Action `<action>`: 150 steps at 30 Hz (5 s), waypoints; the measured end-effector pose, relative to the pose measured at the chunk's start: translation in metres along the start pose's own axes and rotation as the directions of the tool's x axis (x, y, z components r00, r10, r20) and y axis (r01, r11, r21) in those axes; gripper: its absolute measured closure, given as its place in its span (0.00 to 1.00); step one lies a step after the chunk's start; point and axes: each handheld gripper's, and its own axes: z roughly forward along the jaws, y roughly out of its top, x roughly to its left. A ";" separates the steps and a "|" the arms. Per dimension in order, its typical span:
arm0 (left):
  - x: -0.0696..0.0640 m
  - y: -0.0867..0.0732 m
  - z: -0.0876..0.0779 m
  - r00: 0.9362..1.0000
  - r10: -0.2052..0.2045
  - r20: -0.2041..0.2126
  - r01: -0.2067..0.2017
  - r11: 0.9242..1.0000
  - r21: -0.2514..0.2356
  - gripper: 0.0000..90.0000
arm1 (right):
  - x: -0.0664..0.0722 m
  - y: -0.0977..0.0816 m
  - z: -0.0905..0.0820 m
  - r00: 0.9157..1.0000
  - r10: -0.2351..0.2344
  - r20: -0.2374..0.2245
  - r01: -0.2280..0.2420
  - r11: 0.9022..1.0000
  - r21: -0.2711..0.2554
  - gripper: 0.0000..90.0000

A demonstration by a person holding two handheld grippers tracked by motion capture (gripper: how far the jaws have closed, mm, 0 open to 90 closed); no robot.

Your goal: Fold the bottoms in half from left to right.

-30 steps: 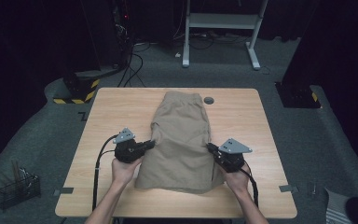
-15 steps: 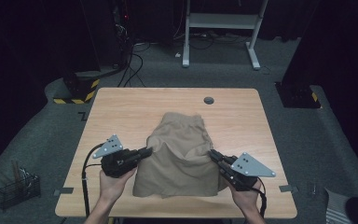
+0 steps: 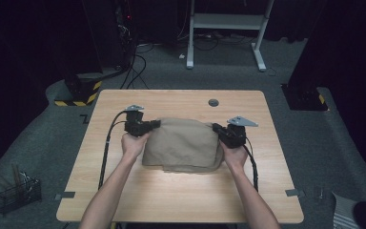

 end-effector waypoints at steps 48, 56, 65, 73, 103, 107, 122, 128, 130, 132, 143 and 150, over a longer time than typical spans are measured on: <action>-0.049 -0.060 -0.018 0.960 0.272 -0.064 -0.275 0.961 -0.043 0.36 | 0.022 -0.035 -0.012 0.995 -0.096 0.005 0.095 0.995 0.034 0.56; -0.043 -0.092 -0.002 0.927 0.345 -0.147 -0.335 0.938 0.085 0.37 | 0.041 -0.062 -0.005 0.976 -0.216 0.021 0.210 0.966 0.154 0.54; -0.039 -0.083 -0.028 0.931 0.341 -0.130 -0.343 0.939 0.009 0.36 | 0.016 -0.062 -0.026 0.981 -0.186 0.051 0.177 0.973 0.150 0.55; -0.034 -0.038 0.005 0.954 0.280 -0.105 -0.287 0.957 -0.052 0.36 | 0.025 -0.023 -0.001 0.987 -0.159 0.016 0.158 0.987 0.040 0.63; -0.050 -0.052 0.019 0.977 0.208 -0.040 -0.205 0.977 0.062 0.38 | 0.027 -0.032 0.036 0.995 -0.090 -0.053 0.099 0.970 0.222 0.59; -0.061 -0.037 0.011 0.969 0.241 -0.055 -0.243 0.970 -0.032 0.36 | 0.042 -0.026 0.022 0.988 -0.147 -0.036 0.151 0.980 0.133 0.58; -0.026 -0.034 0.033 0.986 0.142 -0.087 -0.138 0.989 0.050 0.34 | 0.013 -0.034 0.037 0.995 -0.099 0.011 0.095 0.974 0.204 0.57; -0.038 -0.049 -0.018 0.974 0.206 -0.096 -0.206 0.979 0.010 0.32 | 0.021 -0.034 -0.001 0.994 -0.103 0.027 0.099 0.987 0.127 0.52; -0.047 -0.062 -0.033 0.969 0.230 -0.086 -0.231 0.973 -0.003 0.32 | 0.030 -0.040 -0.018 0.992 -0.127 0.013 0.125 0.986 0.110 0.51; -0.054 -0.077 -0.043 0.962 0.261 -0.080 -0.261 0.965 0.002 0.31 | 0.038 -0.048 -0.032 0.991 -0.136 -0.006 0.136 0.985 0.104 0.49; -0.065 -0.126 -0.024 0.954 0.287 -0.086 -0.279 0.956 0.090 0.33 | 0.047 -0.088 -0.035 0.994 -0.102 -0.028 0.106 0.970 0.219 0.43; -0.054 -0.113 -0.013 0.954 0.276 -0.120 -0.267 0.960 0.085 0.33 | 0.041 -0.078 -0.014 0.993 -0.114 0.008 0.109 0.967 0.231 0.43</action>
